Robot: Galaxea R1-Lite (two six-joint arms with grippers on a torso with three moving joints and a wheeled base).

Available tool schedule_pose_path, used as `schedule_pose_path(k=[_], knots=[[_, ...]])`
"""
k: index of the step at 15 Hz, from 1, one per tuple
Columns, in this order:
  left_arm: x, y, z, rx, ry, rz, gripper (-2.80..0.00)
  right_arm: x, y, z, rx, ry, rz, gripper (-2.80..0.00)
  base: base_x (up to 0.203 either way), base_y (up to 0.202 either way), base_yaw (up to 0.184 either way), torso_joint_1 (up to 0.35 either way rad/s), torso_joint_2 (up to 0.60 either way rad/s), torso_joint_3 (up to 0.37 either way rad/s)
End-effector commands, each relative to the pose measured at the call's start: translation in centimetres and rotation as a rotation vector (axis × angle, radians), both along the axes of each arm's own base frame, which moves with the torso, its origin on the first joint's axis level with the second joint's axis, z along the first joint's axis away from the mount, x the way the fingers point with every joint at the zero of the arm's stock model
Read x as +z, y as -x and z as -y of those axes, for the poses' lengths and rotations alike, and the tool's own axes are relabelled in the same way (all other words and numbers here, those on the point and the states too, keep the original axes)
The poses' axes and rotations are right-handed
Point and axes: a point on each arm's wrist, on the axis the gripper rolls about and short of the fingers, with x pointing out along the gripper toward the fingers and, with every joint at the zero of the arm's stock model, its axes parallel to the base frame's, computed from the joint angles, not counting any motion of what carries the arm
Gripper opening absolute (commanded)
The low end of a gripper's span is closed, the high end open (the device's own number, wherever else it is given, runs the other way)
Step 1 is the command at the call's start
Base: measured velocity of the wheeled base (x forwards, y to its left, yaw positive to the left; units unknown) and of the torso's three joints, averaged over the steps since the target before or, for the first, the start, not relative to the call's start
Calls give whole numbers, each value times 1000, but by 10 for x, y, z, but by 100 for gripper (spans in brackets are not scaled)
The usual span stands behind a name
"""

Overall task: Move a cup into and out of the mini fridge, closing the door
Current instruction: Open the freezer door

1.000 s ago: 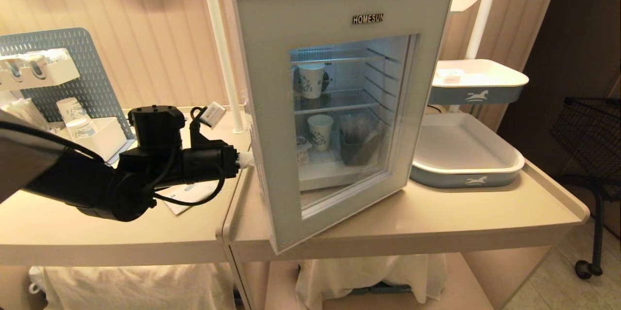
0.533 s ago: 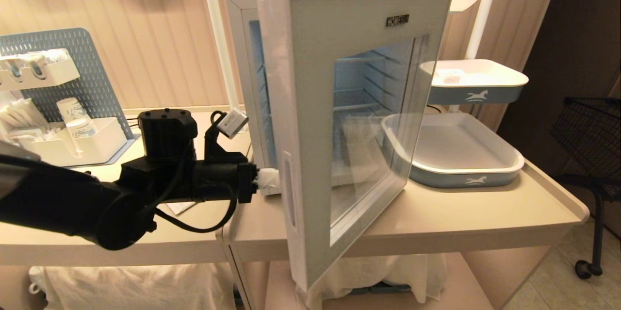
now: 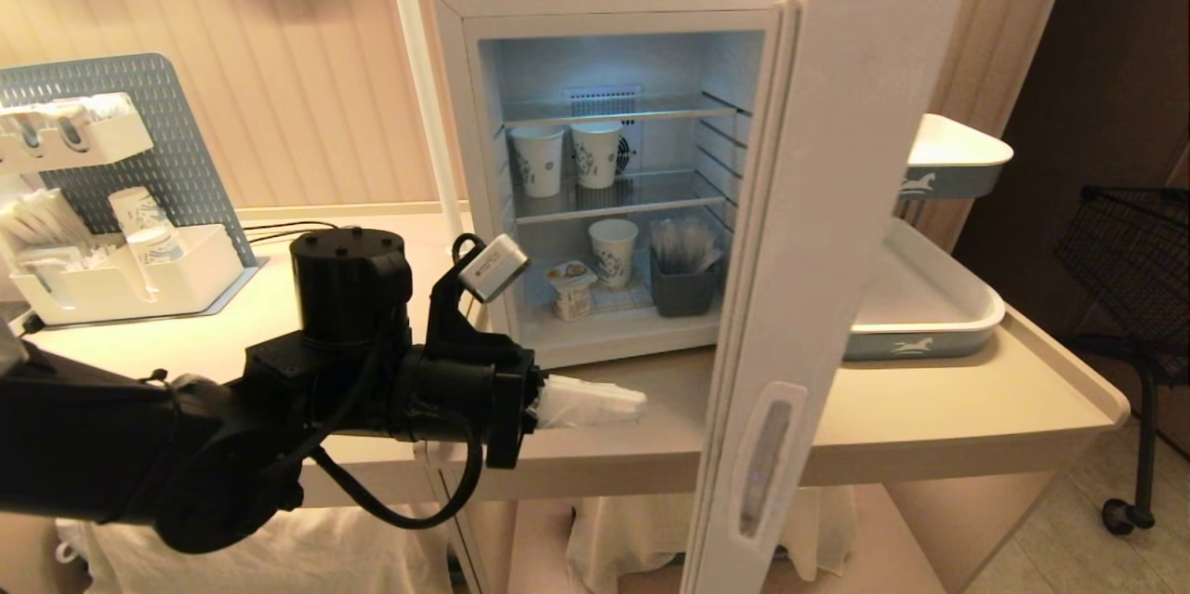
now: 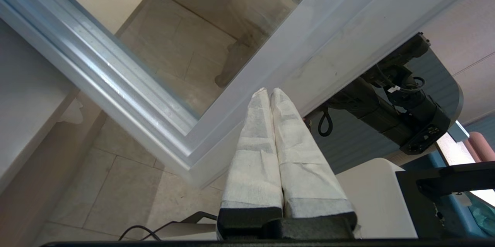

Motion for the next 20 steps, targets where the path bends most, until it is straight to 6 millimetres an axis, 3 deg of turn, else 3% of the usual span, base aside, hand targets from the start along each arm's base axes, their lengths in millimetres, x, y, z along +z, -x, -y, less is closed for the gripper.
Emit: schedule_pose_path(k=[1,7,15,20], knots=[[0,1,0,-6,0,-6,-280,0,0,0,0,0,-2,-280,0,0,0,0,0,0],[3,23,43,-160,9,9,-280,0,0,0,0,-1,-2,-280,0,0,0,0,0,0],[-25,44,101,-306,-39,-40,-280,0,0,0,0,1,-1,-280,0,0,0,0,0,0],[-29,71,133,-400,-49,-40,-280,0,0,0,0,2,-2,-280,0,0,0,0,0,0]])
